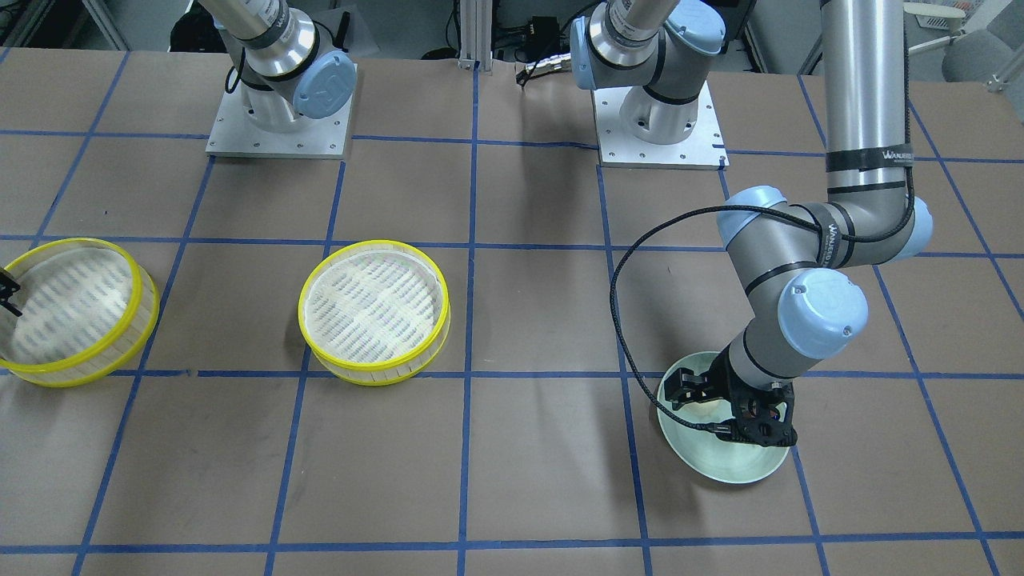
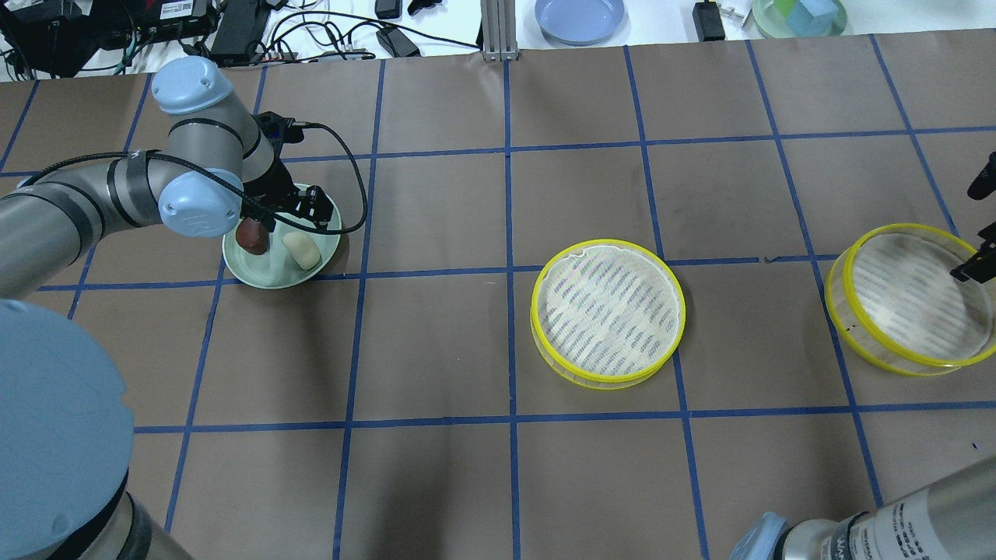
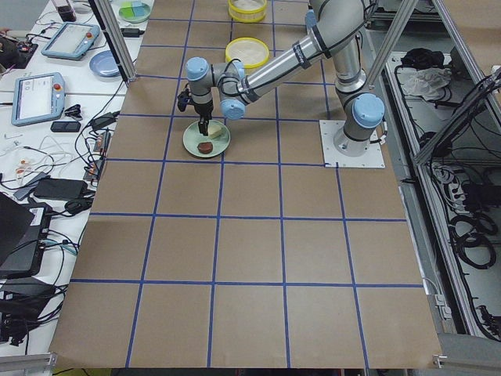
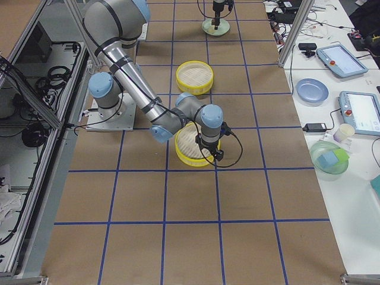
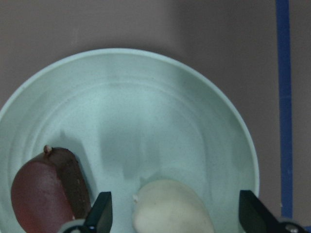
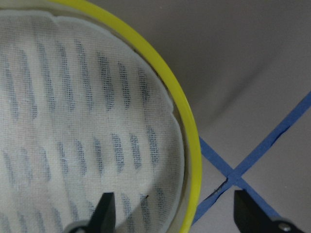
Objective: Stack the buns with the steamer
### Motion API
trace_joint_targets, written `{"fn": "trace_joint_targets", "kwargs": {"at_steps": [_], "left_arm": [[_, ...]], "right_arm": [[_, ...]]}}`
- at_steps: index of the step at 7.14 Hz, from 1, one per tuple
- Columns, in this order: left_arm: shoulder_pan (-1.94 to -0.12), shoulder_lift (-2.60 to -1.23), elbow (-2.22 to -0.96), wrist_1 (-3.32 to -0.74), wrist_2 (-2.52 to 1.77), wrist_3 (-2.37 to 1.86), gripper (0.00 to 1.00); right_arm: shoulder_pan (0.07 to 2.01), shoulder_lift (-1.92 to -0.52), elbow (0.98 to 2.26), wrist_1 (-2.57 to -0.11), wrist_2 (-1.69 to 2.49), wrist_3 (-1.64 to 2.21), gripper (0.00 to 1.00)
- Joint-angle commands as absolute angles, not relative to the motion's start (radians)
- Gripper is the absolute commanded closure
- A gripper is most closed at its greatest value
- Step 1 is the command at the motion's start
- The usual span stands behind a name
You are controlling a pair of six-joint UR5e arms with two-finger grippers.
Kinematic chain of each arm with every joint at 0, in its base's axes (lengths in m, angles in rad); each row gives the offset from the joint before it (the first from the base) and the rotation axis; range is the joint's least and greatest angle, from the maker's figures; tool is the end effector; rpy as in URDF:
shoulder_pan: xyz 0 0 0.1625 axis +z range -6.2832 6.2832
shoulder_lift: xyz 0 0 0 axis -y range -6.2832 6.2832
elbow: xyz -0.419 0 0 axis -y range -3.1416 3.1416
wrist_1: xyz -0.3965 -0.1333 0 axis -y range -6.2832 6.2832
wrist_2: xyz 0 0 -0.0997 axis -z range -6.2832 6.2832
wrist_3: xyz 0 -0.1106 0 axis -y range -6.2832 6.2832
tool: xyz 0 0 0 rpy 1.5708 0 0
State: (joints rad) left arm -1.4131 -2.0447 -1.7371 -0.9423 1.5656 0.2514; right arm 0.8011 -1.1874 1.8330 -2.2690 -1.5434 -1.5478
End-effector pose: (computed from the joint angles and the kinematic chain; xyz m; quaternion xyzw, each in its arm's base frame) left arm -0.0368 -0.6211 0.1867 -0.0468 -0.9989 -0.0052 0.0037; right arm -0.3049 -0.5105 0.2074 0.3795 -0.9247 0.0231 0.0186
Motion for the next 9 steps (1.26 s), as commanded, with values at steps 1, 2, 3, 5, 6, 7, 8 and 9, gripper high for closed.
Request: {"fn": "trace_joint_targets", "kwargs": {"at_steps": [1,2,3,5,6,7,8,9], "left_arm": [[-1.407,-2.062,-1.736,-0.948,1.575,0.255,0.65],[-1.369,-2.06,-1.736,-0.954,1.581,0.259,1.0],[-1.329,-2.059,-1.727,-0.968,1.577,0.291,1.0],[-1.325,-2.028,-1.692,-1.021,1.571,0.313,1.0],[-1.333,-2.004,-1.662,-1.07,1.566,0.289,1.0],[-1.356,-1.973,-1.626,-1.098,1.536,0.214,1.0],[-1.399,-1.939,-1.602,-1.135,1.476,0.152,1.0],[-1.463,-1.907,-1.597,-1.137,1.459,0.043,1.0]], "right_arm": [[0.799,-1.166,1.833,-2.276,-1.548,-1.554,0.78],[0.799,-1.158,1.83,-2.278,-1.555,-1.563,0.98],[0.799,-1.161,1.822,-2.275,-1.56,-1.563,1.0],[0.802,-1.186,1.816,-2.253,-1.56,-1.542,1.0],[0.81,-1.243,1.816,-2.167,-1.556,-1.475,1.0],[0.843,-1.323,1.816,-2.051,-1.549,-1.363,1.0],[0.939,-1.388,1.816,-1.969,-1.561,-1.248,1.0],[1.019,-1.441,1.818,-1.871,-1.56,-1.085,1.0]]}}
